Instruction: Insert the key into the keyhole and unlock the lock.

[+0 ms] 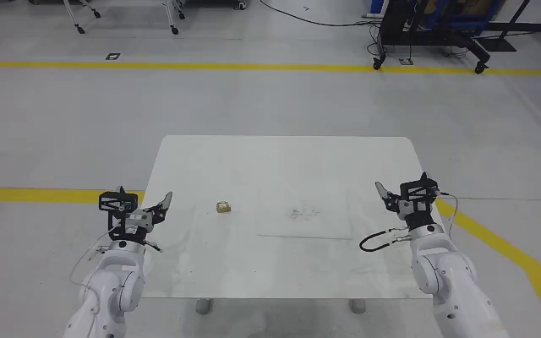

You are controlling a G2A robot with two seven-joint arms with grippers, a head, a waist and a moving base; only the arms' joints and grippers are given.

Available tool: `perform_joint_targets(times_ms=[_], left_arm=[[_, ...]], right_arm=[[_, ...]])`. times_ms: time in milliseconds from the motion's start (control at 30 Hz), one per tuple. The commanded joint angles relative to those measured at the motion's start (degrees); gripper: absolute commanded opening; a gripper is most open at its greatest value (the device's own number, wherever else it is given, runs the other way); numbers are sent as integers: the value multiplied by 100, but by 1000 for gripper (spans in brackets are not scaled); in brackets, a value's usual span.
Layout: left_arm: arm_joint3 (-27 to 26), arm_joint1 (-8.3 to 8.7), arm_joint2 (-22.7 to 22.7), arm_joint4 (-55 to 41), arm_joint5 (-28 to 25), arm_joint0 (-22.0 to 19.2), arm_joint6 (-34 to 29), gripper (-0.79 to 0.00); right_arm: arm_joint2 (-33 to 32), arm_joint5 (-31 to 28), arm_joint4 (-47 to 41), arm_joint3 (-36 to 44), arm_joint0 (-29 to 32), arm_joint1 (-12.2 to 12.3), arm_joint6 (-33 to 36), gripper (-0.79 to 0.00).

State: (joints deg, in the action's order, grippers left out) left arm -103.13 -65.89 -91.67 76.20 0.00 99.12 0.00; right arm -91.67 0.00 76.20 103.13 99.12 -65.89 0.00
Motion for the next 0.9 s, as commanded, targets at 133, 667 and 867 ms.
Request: perform_joint_targets(times_ms=[133, 667, 867], left_arm=[[0, 0, 0, 0, 0, 0, 0, 0], [0, 0, 0, 0, 0, 0, 0, 0], [0, 0, 0, 0, 0, 0, 0, 0]], right_arm=[[0, 0, 0, 0, 0, 0, 0, 0], [664, -322, 460, -302, -377, -42, 310, 0], [1255, -949, -601, -817, -863, -148, 745, 0]])
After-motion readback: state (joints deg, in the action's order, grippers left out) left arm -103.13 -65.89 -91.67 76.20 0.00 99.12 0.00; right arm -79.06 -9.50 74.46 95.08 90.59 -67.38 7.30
